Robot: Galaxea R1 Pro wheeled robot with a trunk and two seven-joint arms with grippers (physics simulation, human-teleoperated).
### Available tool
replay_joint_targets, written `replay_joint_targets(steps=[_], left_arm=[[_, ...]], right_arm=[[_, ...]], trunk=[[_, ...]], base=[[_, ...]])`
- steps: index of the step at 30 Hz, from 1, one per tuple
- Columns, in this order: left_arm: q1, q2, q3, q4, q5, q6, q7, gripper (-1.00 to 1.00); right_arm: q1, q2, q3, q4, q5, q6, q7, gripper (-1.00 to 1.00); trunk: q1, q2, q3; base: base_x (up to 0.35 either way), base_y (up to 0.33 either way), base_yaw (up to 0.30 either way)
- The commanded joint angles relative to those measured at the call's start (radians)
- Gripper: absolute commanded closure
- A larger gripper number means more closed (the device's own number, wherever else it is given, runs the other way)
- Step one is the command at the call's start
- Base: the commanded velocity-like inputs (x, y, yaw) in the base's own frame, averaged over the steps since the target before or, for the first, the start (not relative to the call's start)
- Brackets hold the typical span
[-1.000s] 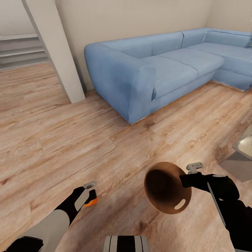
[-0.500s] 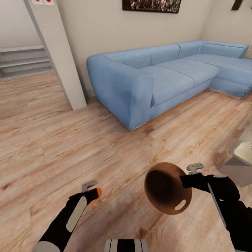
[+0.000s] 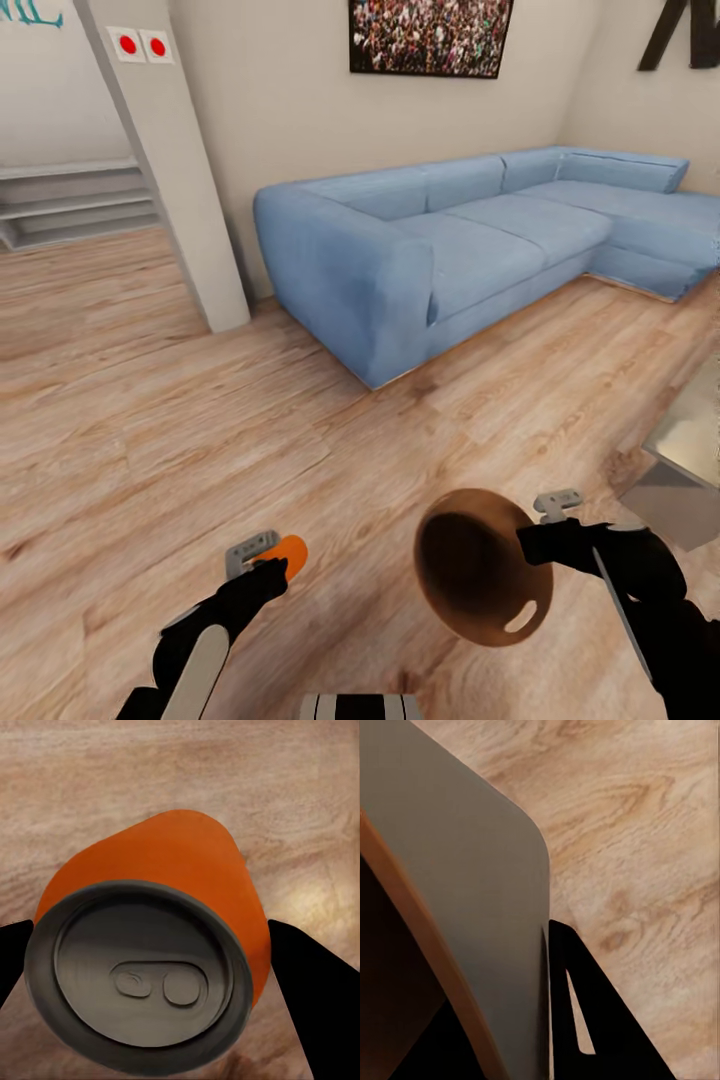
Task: Put the three can of soda from the living room inside the tash can in the kitchen.
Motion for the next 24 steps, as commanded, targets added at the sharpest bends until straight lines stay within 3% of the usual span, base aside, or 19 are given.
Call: replay_joint_targets(steps=[1,11,24], left_arm=[[0.000,-0.001,-0.001,0.005,0.000,-0.003,-0.001,1.00],[0.001,-0.002,-0.001,0.064,-0.003,-0.048,0.000,1.00],[0.000,-0.002,0.004,0.083,-0.005,-0.056,0.003,1.00]], right_arm=[[0.004,0.001,0.000,-0.001,-0.031,0.006,0.007,1.00],[0.013,0.003,0.001,-0.001,-0.031,0.006,0.005,1.00],[0.013,0.003,0.001,-0.001,-0.031,0.006,0.005,1.00]], trunk=[[0.000,0.000,0.004],[-0.005,0.003,0.038],[-0.011,0.006,0.088]], base=[[0.000,0.000,-0.132],[0.000,0.000,-0.228],[0.000,0.000,-0.017]])
